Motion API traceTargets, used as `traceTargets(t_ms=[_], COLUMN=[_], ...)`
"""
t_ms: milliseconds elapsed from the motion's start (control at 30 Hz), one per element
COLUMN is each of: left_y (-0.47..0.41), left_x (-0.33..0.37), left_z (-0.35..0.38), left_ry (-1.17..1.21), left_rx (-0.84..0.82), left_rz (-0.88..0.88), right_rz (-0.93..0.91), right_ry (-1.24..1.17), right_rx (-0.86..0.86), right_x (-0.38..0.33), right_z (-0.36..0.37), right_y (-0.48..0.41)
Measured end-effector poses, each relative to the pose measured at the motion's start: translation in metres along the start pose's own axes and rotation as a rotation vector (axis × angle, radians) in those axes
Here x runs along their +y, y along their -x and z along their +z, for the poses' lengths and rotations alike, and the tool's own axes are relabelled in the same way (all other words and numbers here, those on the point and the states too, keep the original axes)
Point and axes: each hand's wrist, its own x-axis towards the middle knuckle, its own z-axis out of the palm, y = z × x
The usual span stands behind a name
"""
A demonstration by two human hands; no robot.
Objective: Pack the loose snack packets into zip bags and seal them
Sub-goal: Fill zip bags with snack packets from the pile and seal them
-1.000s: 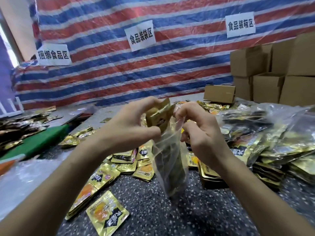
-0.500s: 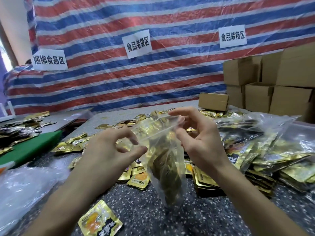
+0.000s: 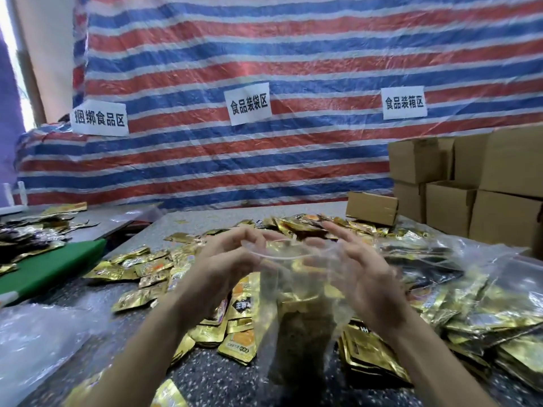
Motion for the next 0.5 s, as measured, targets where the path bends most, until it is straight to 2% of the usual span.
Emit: traceTargets(t_ms=[133,233,333,500], left_y=[0.003,0.012,0.017,0.018], left_x=[-0.022,-0.037,-0.047,-0.047], left_z=[0.005,0.012,0.016,0.018], left_ry=[0.056,0.086,0.051,-0.108], left_rx=[0.168,0.317,0.386,0.420], left_rz=[0.062,0.070,0.114,0.213], right_rz=[-0.109,-0.152,-0.206,-0.216], right_ry=[0.164,0.166,0.236,0.141], right_rx=[0.171,0.206,0.258,0.131], right_x=[0.009,0.012,0.014,0.010], right_z=[-0.003,0.000,0.002,-0.003], right_y=[0.004,0.005,0.006,0.014])
